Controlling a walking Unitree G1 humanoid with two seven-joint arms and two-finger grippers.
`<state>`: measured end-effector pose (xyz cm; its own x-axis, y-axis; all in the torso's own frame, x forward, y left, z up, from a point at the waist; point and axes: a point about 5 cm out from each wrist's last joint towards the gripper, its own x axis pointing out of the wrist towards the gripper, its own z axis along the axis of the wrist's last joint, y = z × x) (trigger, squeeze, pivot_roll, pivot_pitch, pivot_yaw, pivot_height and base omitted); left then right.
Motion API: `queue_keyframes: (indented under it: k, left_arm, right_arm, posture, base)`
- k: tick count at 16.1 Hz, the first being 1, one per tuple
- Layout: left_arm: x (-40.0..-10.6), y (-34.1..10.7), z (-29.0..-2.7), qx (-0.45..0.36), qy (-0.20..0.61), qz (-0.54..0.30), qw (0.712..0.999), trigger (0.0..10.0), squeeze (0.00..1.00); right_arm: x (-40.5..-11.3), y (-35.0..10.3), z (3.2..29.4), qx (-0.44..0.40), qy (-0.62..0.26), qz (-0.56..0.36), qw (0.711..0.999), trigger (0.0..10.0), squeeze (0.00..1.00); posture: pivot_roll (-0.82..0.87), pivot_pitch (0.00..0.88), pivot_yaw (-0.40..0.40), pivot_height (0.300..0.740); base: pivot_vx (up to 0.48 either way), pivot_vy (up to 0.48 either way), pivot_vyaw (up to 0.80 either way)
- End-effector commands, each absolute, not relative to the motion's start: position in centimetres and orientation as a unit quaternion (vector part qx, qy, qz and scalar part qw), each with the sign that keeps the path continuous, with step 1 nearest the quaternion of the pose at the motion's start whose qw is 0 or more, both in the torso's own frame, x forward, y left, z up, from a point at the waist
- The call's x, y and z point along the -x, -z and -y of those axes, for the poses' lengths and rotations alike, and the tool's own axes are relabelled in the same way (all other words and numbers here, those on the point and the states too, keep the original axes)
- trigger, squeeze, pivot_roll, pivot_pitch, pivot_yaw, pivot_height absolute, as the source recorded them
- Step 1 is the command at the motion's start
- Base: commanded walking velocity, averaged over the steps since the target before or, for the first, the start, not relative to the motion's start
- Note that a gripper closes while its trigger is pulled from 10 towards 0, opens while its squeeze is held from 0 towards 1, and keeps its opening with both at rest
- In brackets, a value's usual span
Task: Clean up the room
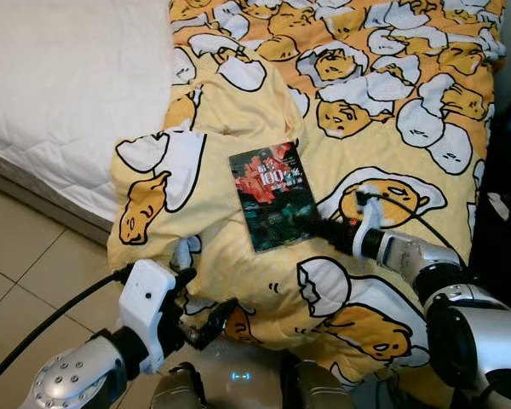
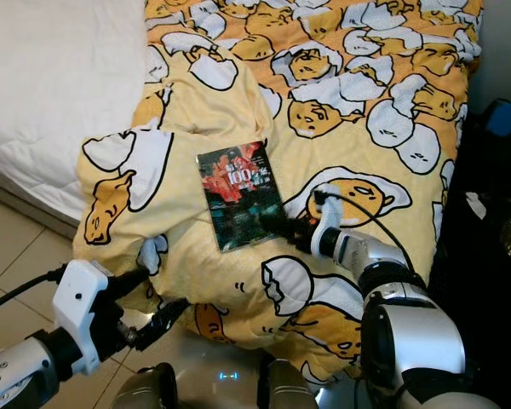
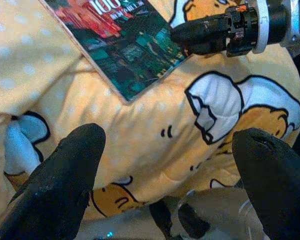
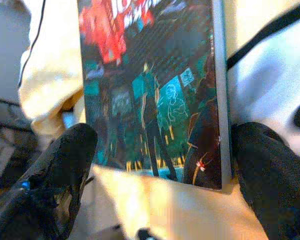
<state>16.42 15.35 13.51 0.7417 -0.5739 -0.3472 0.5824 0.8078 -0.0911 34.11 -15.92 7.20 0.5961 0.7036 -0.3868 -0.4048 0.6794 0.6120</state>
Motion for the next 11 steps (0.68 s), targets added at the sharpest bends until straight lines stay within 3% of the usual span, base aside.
queue_keyframes:
  k: [1,5,11]
  left_arm:
    - [-16.0,-13.6,-15.2,-0.012,0.32,-0.184,0.929,10.0,1.0]
    - [-15.9,-13.4,-15.8,-0.025,0.313,-0.192,0.93,10.0,1.0]
    - [-16.0,-13.0,-16.3,-0.039,0.302,-0.197,0.932,10.0,1.0]
  right_arm:
    - [-33.2,-6.0,15.3,-0.243,-0.33,-0.346,0.844,10.0,0.0]
    - [-31.9,-3.8,13.8,-0.202,-0.317,-0.394,0.839,10.0,0.0]
    - [-31.9,-2.4,14.8,-0.171,-0.199,-0.392,0.882,10.0,0.0]
  posture:
    - [0.0,0.258,-0.044,0.74]
    - [0.0,0.252,-0.043,0.74]
    - [0.01,0.225,-0.031,0.74]
  base:
    - [0.0,0.0,0.0]
    - [0.0,0.0,0.0]
    - [0.0,0.0,0.0]
